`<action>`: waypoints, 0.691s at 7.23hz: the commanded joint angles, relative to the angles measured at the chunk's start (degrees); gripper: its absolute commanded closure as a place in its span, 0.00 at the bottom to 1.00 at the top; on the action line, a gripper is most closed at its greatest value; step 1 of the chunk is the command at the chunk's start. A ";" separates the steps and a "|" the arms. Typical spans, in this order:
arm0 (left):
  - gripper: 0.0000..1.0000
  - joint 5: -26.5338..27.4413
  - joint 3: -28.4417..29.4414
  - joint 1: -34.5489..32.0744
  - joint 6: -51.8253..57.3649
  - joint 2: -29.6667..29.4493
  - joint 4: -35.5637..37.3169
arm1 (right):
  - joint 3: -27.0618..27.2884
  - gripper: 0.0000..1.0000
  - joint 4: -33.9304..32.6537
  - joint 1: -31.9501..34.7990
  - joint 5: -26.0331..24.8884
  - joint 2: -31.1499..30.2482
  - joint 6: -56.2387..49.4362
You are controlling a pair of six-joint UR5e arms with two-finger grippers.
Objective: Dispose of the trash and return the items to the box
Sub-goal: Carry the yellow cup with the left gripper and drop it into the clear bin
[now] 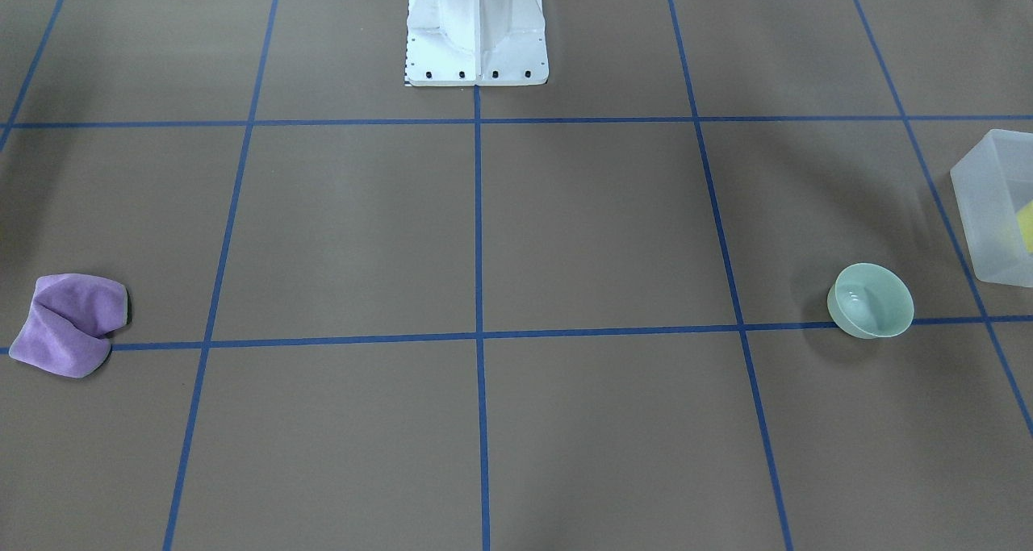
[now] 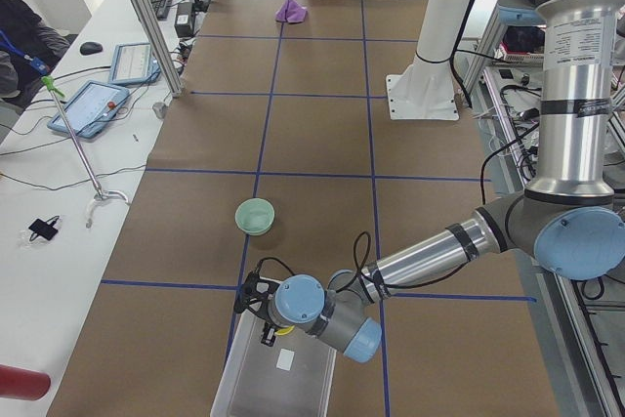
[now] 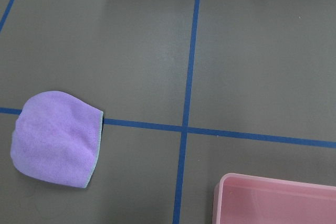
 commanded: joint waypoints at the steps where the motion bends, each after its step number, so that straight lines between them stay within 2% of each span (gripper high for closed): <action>1: 0.02 -4.25 -7.36 -0.64 -0.59 -1.27 9.08 | 0.06 0.00 -0.15 0.00 -0.09 0.21 0.44; 2: 0.02 -3.49 -16.99 -0.91 -0.94 -1.89 21.52 | 0.06 0.00 -0.24 0.00 0.00 0.21 0.61; 3: 0.02 1.74 -24.65 -0.56 -4.16 -4.16 31.91 | 0.06 0.00 -0.24 0.00 0.00 0.21 0.62; 4: 0.02 6.23 -26.56 3.88 -10.46 -6.44 34.01 | -0.02 0.00 -0.24 -0.09 0.09 0.21 0.62; 5: 0.02 8.88 -25.88 10.28 -15.57 -7.94 33.60 | -0.02 0.00 -0.24 -0.09 0.09 0.21 0.62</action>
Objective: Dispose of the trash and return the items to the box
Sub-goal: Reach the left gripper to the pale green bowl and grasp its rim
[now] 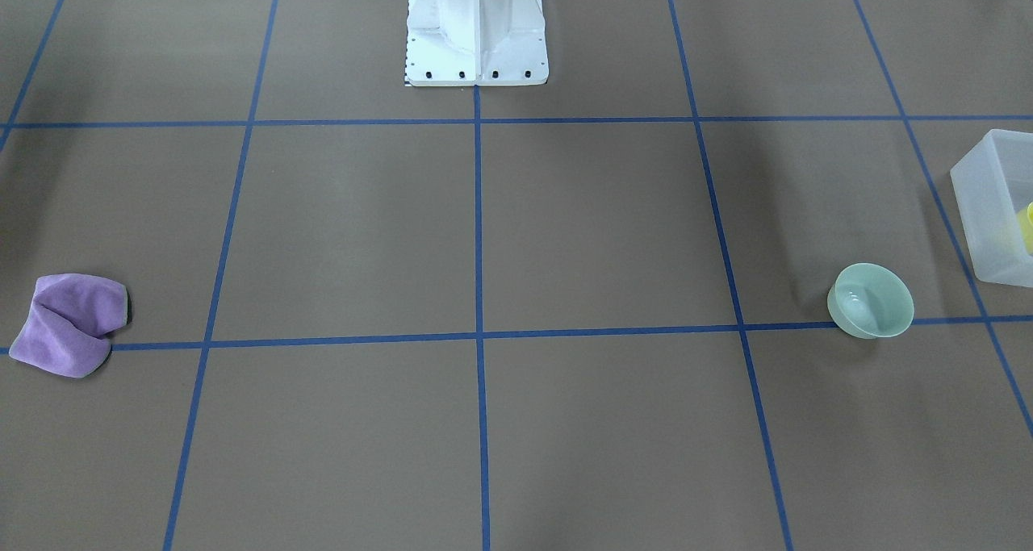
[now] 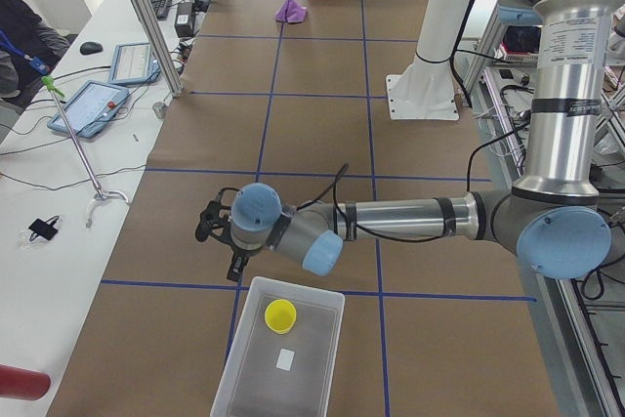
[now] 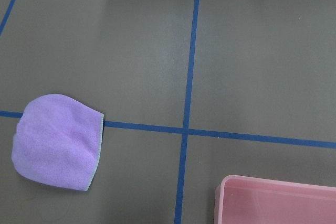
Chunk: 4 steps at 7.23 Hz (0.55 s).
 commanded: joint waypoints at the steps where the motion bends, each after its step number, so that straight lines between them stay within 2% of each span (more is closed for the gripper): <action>1: 0.02 11.15 -1.05 12.28 -11.38 -3.30 1.29 | -0.04 0.00 -0.01 -0.03 0.04 0.00 0.02; 2: 0.02 13.23 1.13 16.42 -14.82 -4.62 -1.16 | -0.04 0.00 -0.01 -0.03 0.04 0.00 0.02; 4: 0.02 13.16 13.66 17.87 -17.13 -9.18 -13.86 | -0.04 0.00 0.08 -0.03 0.04 -0.09 0.02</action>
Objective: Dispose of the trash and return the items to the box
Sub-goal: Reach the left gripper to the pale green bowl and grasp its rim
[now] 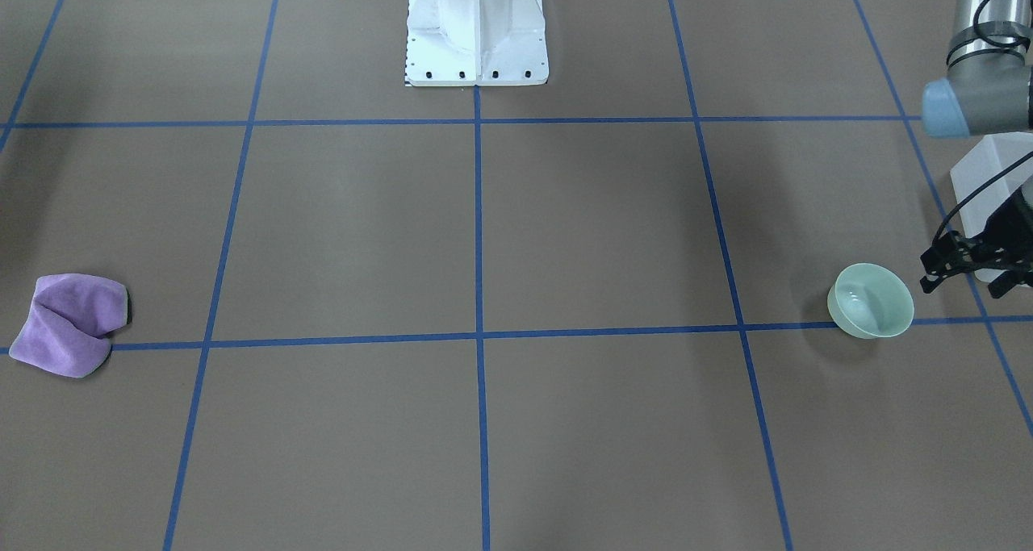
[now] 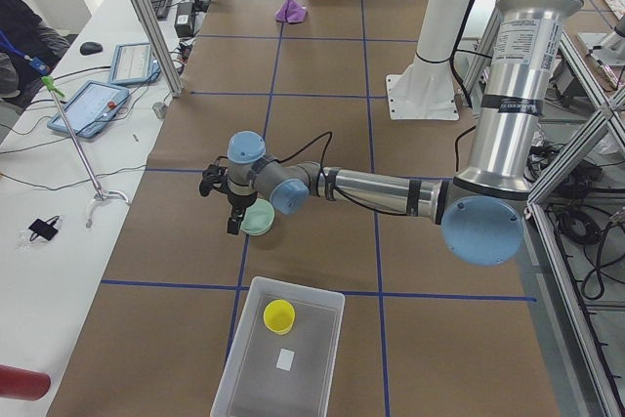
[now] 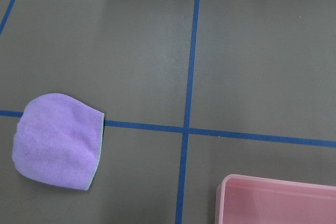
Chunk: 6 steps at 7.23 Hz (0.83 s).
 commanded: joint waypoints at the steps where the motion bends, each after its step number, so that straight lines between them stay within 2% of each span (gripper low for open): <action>1: 0.02 0.29 8.81 2.63 -4.03 -3.47 -10.70 | 0.00 0.00 0.16 0.00 0.00 -0.08 0.00; 2: 0.06 0.38 8.74 2.99 -3.87 -3.12 -10.91 | 0.00 0.00 0.16 0.00 0.00 -0.08 0.00; 3: 0.32 0.29 8.83 3.52 -3.08 -2.77 -12.04 | 0.00 0.00 0.16 0.00 0.00 -0.08 0.00; 4: 0.44 0.64 9.26 5.44 -2.90 -1.99 -13.62 | 0.09 0.00 0.16 0.00 0.00 -0.08 0.09; 5: 0.45 0.64 9.70 6.41 -2.90 -1.89 -13.72 | 0.00 0.00 0.07 0.00 0.00 -0.08 0.09; 6: 0.57 0.73 9.79 6.51 -2.81 -1.19 -14.51 | 0.09 0.00 0.07 0.00 0.00 0.01 0.00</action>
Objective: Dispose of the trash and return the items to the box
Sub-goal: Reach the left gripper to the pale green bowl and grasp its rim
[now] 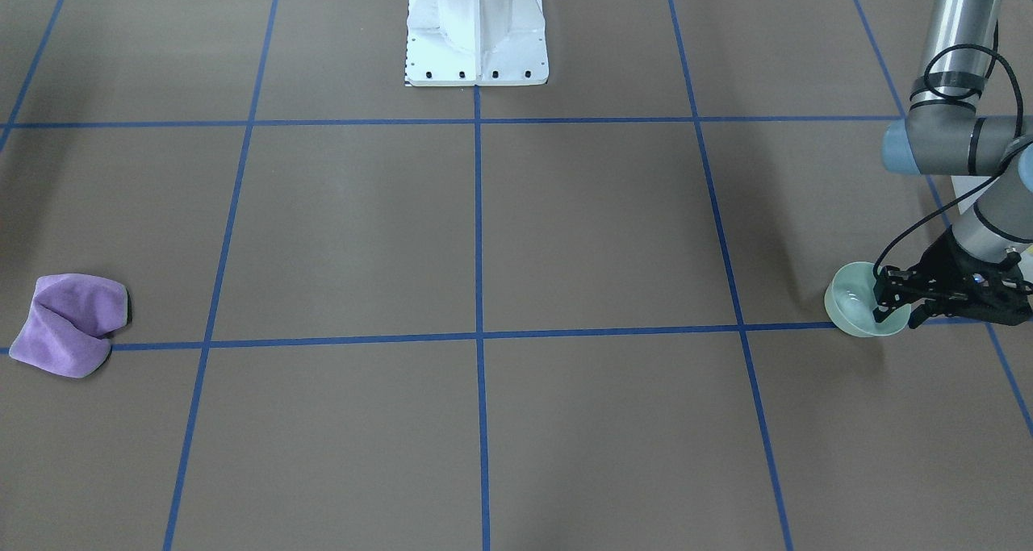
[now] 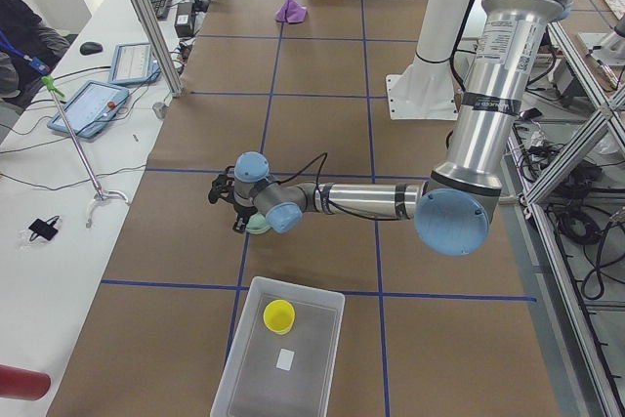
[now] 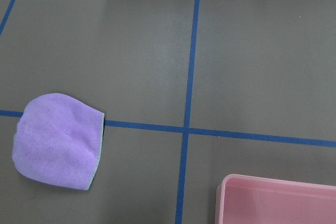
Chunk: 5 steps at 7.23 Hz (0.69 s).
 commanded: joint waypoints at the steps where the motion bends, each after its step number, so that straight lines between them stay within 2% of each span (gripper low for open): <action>1: 0.68 0.11 0.38 0.76 0.12 0.95 -1.79 | 0.05 0.00 0.05 0.00 0.00 -0.01 -0.05; 2: 1.00 0.02 -0.14 0.68 0.03 1.04 -1.97 | 0.05 0.00 0.05 0.00 0.00 0.07 -0.05; 3: 1.00 -1.28 -1.72 0.41 0.03 1.13 -1.71 | 0.05 0.00 0.05 0.00 0.00 0.07 -0.05; 4: 1.00 -5.39 -3.65 -1.07 0.11 0.87 -1.10 | 0.05 0.00 0.05 0.00 0.00 0.07 -0.05; 5: 1.00 -10.39 -3.66 -5.78 3.25 0.95 -1.00 | 0.05 0.00 0.05 0.00 0.00 0.07 -0.05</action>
